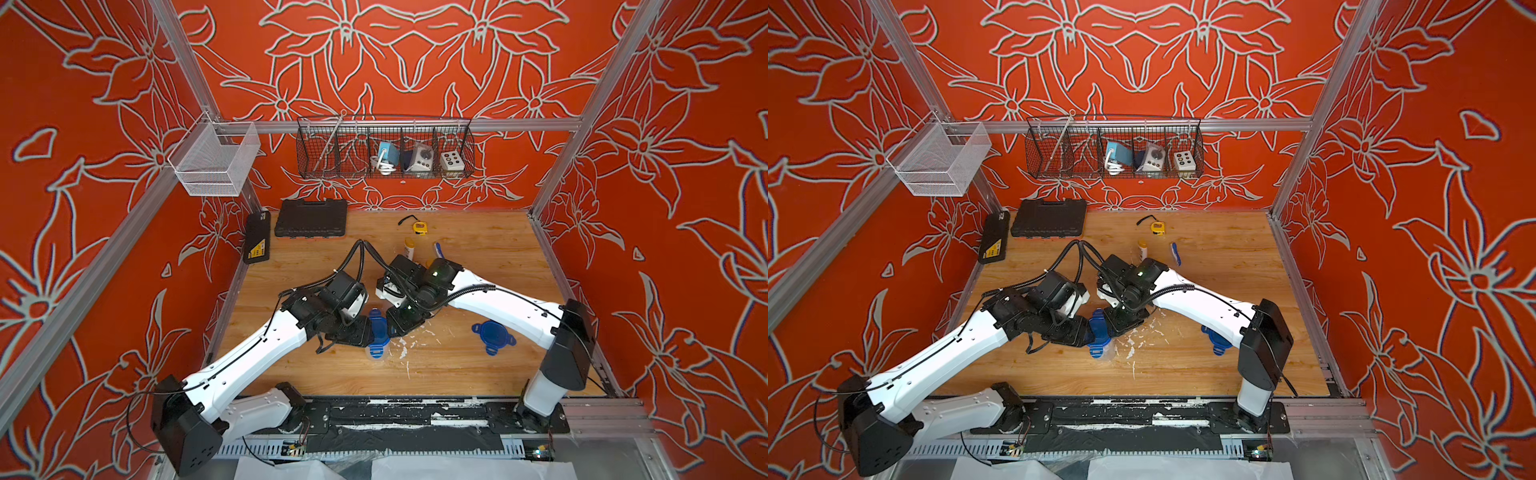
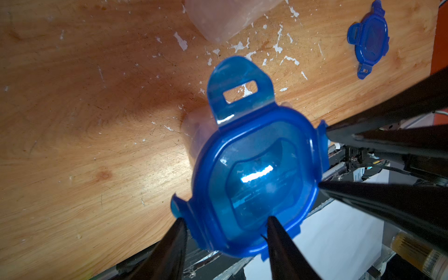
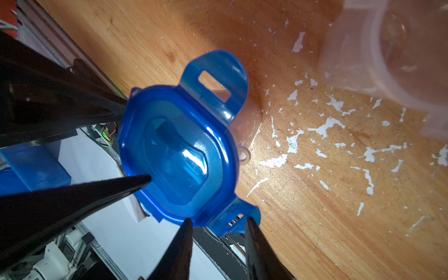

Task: Pack away toiletry kits
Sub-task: Close the fastener on the container.

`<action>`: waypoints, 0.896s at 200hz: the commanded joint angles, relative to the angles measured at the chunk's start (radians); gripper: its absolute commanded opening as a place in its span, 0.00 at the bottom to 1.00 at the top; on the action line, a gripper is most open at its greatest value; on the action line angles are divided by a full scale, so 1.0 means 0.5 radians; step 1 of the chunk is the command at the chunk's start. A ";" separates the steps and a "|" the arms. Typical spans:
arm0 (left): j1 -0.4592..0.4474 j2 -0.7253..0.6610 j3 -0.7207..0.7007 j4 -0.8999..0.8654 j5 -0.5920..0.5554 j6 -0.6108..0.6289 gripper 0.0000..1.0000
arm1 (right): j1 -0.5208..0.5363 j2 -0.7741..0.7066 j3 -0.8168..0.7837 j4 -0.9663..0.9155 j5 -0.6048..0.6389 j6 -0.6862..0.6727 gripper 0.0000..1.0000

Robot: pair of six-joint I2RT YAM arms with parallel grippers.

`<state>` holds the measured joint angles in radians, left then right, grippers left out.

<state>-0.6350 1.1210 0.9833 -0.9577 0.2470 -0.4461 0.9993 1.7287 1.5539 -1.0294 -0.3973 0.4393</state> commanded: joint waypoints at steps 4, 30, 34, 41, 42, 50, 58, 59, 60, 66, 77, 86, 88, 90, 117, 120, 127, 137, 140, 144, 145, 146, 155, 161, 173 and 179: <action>-0.003 0.036 -0.067 -0.044 -0.046 0.014 0.50 | 0.011 0.049 -0.039 0.045 -0.043 0.002 0.34; -0.004 0.031 -0.081 -0.016 0.006 -0.004 0.49 | 0.011 0.059 -0.068 0.092 -0.066 0.013 0.33; -0.003 0.029 -0.084 -0.008 0.019 -0.009 0.49 | 0.011 0.059 -0.073 0.105 -0.074 0.017 0.33; -0.003 0.031 -0.089 0.008 0.041 -0.017 0.49 | 0.011 0.059 -0.081 0.129 -0.088 0.025 0.33; -0.003 0.030 -0.089 0.009 0.043 -0.016 0.49 | 0.011 0.059 -0.082 0.132 -0.090 0.026 0.33; -0.005 0.025 -0.096 0.024 0.068 -0.025 0.49 | 0.009 0.059 -0.092 0.151 -0.112 0.029 0.33; -0.003 0.024 -0.103 0.036 0.089 -0.030 0.49 | 0.010 0.061 -0.104 0.166 -0.125 0.032 0.33; -0.003 0.023 -0.103 0.039 0.092 -0.032 0.49 | 0.010 0.061 -0.106 0.169 -0.125 0.031 0.33; -0.003 0.024 -0.104 0.040 0.097 -0.033 0.49 | 0.009 0.062 -0.105 0.171 -0.127 0.032 0.33; -0.003 0.018 -0.109 0.047 0.109 -0.039 0.49 | 0.011 0.059 -0.116 0.182 -0.131 0.028 0.33; -0.003 0.011 -0.116 0.067 0.131 -0.050 0.49 | 0.008 0.050 -0.146 0.209 -0.138 0.033 0.33; -0.005 0.009 -0.122 0.079 0.148 -0.057 0.49 | 0.005 0.041 -0.176 0.229 -0.149 0.035 0.33; -0.004 0.007 -0.122 0.082 0.154 -0.060 0.49 | 0.005 0.038 -0.184 0.236 -0.150 0.035 0.33; -0.004 0.007 -0.124 0.083 0.155 -0.059 0.49 | 0.005 0.036 -0.189 0.242 -0.156 0.038 0.34; -0.003 0.003 -0.141 0.130 0.214 -0.088 0.49 | -0.004 -0.006 -0.278 0.389 -0.227 0.075 0.34; -0.003 0.001 -0.143 0.132 0.220 -0.090 0.49 | -0.004 -0.006 -0.282 0.402 -0.239 0.077 0.34; -0.005 0.004 -0.144 0.142 0.230 -0.094 0.49 | -0.007 -0.001 -0.287 0.419 -0.263 0.082 0.35; -0.003 0.004 -0.143 0.148 0.234 -0.097 0.49 | -0.007 0.013 -0.280 0.421 -0.267 0.082 0.35; -0.003 0.005 -0.144 0.147 0.231 -0.098 0.49 | -0.007 0.015 -0.277 0.424 -0.270 0.080 0.35; -0.003 0.005 -0.147 0.147 0.230 -0.096 0.49 | -0.007 0.018 -0.277 0.428 -0.273 0.079 0.35; -0.003 0.005 -0.147 0.146 0.230 -0.097 0.49 | -0.007 0.018 -0.277 0.429 -0.273 0.077 0.35; -0.003 0.004 -0.147 0.146 0.232 -0.098 0.49 | -0.007 0.019 -0.276 0.431 -0.273 0.078 0.35; -0.003 0.004 -0.147 0.148 0.231 -0.100 0.49 | -0.010 0.023 -0.275 0.434 -0.271 0.074 0.36; -0.004 0.001 -0.150 0.152 0.235 -0.101 0.49 | -0.010 0.025 -0.276 0.438 -0.275 0.073 0.36; -0.003 -0.002 -0.156 0.159 0.245 -0.110 0.49 | -0.010 0.031 -0.275 0.459 -0.289 0.072 0.36; -0.003 -0.002 -0.159 0.167 0.254 -0.113 0.49 | -0.010 0.033 -0.279 0.474 -0.300 0.075 0.36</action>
<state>-0.6281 1.0973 0.9398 -0.9104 0.3229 -0.4988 0.9749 1.6947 1.4441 -0.8776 -0.5011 0.4713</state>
